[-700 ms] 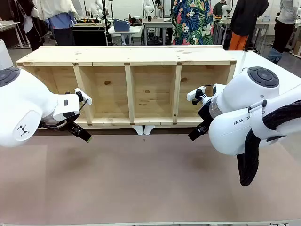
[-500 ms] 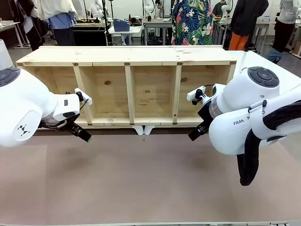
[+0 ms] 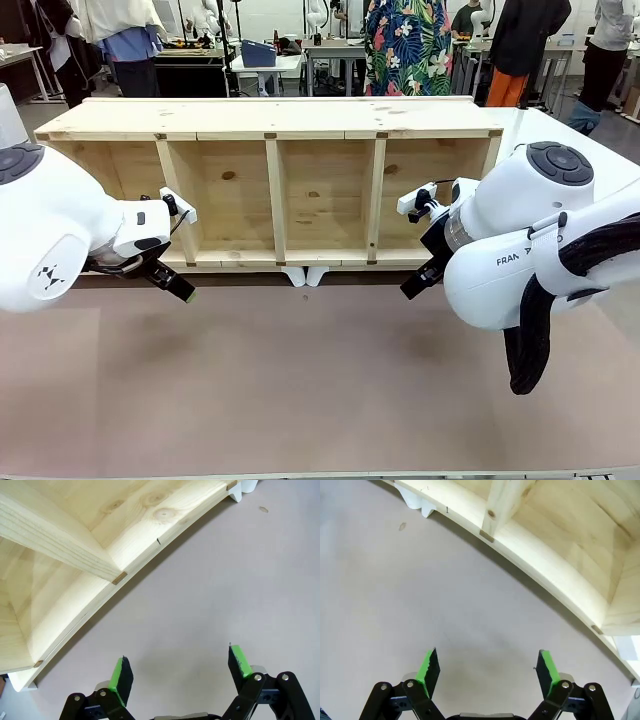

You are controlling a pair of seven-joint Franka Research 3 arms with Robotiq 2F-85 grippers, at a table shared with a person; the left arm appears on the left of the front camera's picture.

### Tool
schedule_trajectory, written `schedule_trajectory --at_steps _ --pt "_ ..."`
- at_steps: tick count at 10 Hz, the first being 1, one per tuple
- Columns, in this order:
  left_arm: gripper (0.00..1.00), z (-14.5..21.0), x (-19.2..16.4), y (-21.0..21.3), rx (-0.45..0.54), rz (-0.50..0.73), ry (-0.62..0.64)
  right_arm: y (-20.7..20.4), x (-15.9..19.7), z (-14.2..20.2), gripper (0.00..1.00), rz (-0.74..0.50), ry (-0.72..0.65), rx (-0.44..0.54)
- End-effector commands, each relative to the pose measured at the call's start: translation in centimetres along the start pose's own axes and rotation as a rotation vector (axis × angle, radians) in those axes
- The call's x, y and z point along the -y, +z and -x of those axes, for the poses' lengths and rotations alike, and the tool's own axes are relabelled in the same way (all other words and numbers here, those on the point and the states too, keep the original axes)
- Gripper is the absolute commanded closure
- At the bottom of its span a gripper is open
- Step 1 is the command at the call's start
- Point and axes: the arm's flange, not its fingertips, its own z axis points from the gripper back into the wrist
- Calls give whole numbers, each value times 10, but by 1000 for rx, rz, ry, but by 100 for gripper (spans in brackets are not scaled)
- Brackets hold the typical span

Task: Perform cable management.
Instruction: When the cord part of the Power Cable appears at the lower middle area of the table and stops, grasp the cord part of the Power Cable.

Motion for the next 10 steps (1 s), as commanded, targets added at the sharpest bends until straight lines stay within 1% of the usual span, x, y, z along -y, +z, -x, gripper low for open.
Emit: schedule_trajectory --at_steps 1,6,8,10 --pt "0 0 -2 0 0 0 4 0 0 0 0 0 -1 0" --pt "0 0 0 0 0 0 0 0 0 0 0 0 0 0" --pt "0 4 1 15 6 -36 -3 11 -1 2 0 7 -26 7" --pt "0 8 6 34 25 -40 -10 32 -2 10 0 24 -47 11"
